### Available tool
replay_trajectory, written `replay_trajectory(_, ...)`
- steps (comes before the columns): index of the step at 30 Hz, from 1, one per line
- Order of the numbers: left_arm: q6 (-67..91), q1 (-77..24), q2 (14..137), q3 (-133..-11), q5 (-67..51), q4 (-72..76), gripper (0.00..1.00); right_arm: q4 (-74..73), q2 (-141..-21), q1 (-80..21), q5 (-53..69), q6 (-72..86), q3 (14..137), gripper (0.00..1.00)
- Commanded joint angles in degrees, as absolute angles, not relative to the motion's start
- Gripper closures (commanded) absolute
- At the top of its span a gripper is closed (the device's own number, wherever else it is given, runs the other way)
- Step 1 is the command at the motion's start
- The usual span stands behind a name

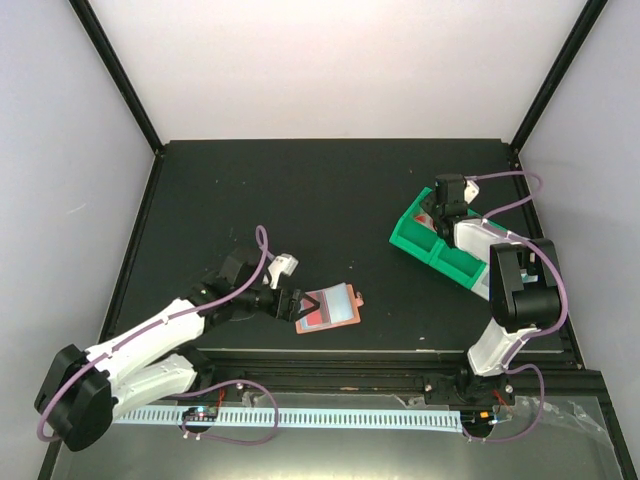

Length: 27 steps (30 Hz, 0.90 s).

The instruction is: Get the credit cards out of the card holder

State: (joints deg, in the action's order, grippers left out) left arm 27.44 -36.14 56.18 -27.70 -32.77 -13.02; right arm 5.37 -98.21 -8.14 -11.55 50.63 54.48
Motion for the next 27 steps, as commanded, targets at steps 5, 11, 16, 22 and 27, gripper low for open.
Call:
replay_trajectory(5, 27.32, -35.65, 52.22, -29.01, -29.37, -15.16, 0.01, -3.74, -96.87, -7.73, -15.43, 48.30, 58.45, 0.70)
replay_trajectory(11, 27.16, -35.45, 51.29, -29.00, -28.30, -16.37, 0.01, -9.56, -95.77, -7.43, -15.05, 46.01, 61.91, 0.69)
replay_trajectory(16, 26.93, -35.45, 50.62, -28.74, -26.58, -17.94, 0.02, -12.16, -93.18, -7.47, -14.32, 44.63, 62.40, 0.68)
replay_trajectory(22, 25.92, -35.38, 48.08, -28.50, -21.83, -19.88, 0.02, -11.55, -86.41, -7.56, -7.49, 41.01, 57.99, 0.66)
replay_trajectory(27, 27.66, -35.25, 47.89, -27.55, -22.05, -19.46, 0.02, -12.26, -80.06, -7.64, 1.45, 38.00, 53.23, 0.66)
